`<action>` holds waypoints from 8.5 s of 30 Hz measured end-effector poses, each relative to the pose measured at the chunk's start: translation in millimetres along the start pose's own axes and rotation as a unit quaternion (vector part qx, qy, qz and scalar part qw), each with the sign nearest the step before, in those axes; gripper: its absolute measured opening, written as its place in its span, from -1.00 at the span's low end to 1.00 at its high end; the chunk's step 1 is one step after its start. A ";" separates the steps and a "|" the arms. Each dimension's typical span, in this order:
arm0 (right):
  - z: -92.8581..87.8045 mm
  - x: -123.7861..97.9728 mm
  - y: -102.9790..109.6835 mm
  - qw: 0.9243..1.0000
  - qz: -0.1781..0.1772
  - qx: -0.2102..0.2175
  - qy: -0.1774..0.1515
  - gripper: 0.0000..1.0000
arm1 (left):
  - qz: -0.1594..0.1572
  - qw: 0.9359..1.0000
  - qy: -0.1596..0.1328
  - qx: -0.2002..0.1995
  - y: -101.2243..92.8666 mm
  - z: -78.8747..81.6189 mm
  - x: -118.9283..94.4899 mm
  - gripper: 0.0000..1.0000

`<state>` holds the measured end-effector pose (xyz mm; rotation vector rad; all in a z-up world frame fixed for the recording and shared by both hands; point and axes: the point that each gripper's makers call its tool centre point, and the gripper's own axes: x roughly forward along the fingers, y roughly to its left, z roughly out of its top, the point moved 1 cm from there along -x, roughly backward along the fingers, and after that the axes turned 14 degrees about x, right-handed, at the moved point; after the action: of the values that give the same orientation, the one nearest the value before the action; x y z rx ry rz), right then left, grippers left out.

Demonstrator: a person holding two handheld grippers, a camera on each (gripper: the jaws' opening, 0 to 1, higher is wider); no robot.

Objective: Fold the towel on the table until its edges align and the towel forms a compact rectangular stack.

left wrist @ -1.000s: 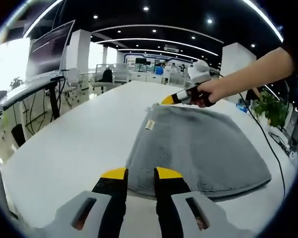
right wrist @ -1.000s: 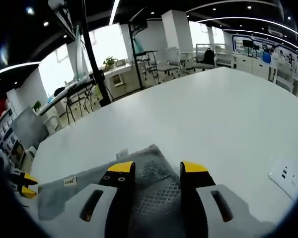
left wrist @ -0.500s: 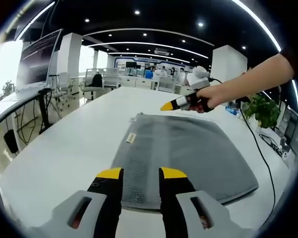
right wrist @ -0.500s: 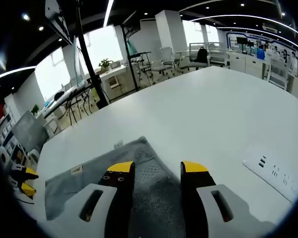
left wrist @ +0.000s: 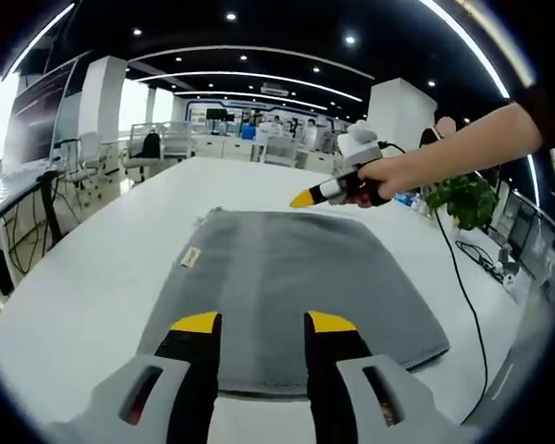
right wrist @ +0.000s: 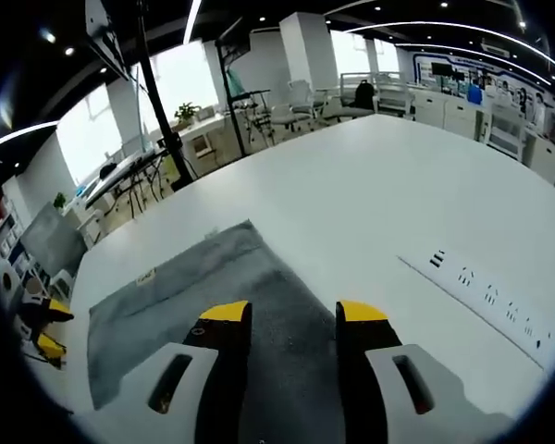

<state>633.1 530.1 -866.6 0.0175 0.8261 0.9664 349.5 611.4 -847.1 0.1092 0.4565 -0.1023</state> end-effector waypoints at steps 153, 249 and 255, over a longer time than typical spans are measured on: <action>-66.3 -97.2 -104.6 0.992 -0.096 0.080 -0.002 -0.99 | -0.319 0.887 0.030 0.334 -245.7 -19.8 15.0 -0.97; -23.5 -217.3 -71.3 0.983 -0.142 0.112 -0.021 -0.99 | -0.338 0.925 -0.115 0.130 -268.7 96.8 -77.9 -0.97; -17.9 -210.0 -59.4 0.983 -0.129 0.130 -0.031 -0.99 | -0.318 0.931 -0.122 0.131 -252.7 104.7 -80.1 -0.97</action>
<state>602.6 335.1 -771.8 0.1611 0.8682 0.6073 292.3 353.9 -738.9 0.2046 0.2127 -0.8090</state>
